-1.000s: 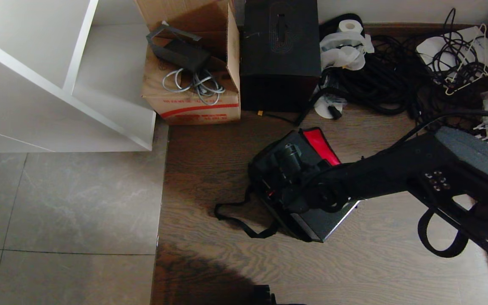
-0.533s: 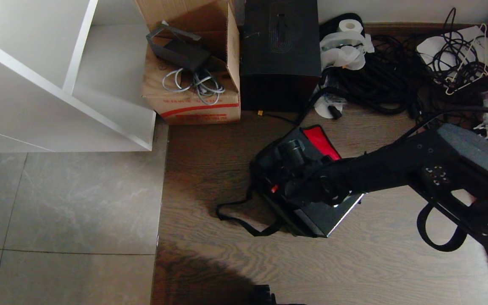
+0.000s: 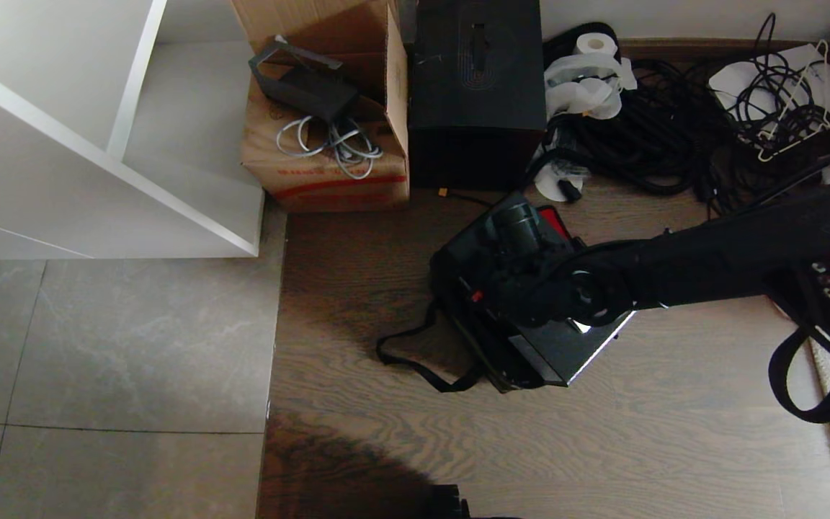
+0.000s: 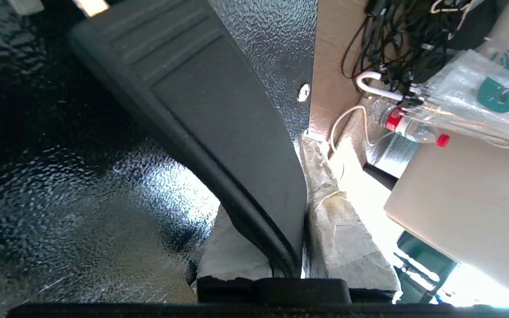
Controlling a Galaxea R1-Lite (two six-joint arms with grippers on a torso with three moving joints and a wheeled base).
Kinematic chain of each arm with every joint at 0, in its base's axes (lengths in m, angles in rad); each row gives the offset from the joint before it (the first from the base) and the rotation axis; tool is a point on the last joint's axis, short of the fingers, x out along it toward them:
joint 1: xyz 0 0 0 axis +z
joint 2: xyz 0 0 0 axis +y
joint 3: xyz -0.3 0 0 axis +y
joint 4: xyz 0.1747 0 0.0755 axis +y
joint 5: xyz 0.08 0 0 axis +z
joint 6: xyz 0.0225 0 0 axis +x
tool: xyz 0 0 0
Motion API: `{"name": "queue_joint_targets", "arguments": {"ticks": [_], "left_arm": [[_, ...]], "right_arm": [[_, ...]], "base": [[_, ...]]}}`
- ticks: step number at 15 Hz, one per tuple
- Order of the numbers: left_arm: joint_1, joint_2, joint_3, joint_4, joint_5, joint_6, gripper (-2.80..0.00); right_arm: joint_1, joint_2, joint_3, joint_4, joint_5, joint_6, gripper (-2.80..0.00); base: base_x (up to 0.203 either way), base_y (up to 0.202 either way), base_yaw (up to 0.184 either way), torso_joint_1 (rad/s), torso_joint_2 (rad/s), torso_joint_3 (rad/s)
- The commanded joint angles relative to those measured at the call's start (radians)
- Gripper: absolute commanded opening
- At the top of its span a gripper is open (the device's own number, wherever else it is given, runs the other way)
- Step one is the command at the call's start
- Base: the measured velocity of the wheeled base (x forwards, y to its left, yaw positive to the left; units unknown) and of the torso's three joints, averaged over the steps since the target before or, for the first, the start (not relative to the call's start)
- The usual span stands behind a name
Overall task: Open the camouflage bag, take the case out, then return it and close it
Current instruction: Place the black box back
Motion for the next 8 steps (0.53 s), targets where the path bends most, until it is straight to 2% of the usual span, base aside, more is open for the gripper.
{"name": "queue_joint_targets", "arguments": {"ticks": [1, 4, 8], "left_arm": [[0.000, 0.000, 0.001, 0.000, 0.000, 0.000, -2.80], [0.000, 0.000, 0.001, 0.000, 0.000, 0.000, -2.80], [0.000, 0.000, 0.000, 0.000, 0.000, 0.000, -2.80]], "right_arm": [[0.001, -0.024, 0.014, 0.011, -0.006, 0.000, -2.80], [0.001, -0.036, 0.050, 0.020, -0.009, -0.004, -2.80], [0.002, -0.062, 0.026, 0.050, -0.009, -0.006, -2.80]], "base": [[0.000, 0.000, 0.000, 0.000, 0.00, 0.000], [0.000, 0.000, 0.000, 0.000, 0.00, 0.000], [0.000, 0.000, 0.000, 0.000, 0.00, 0.000]]}}
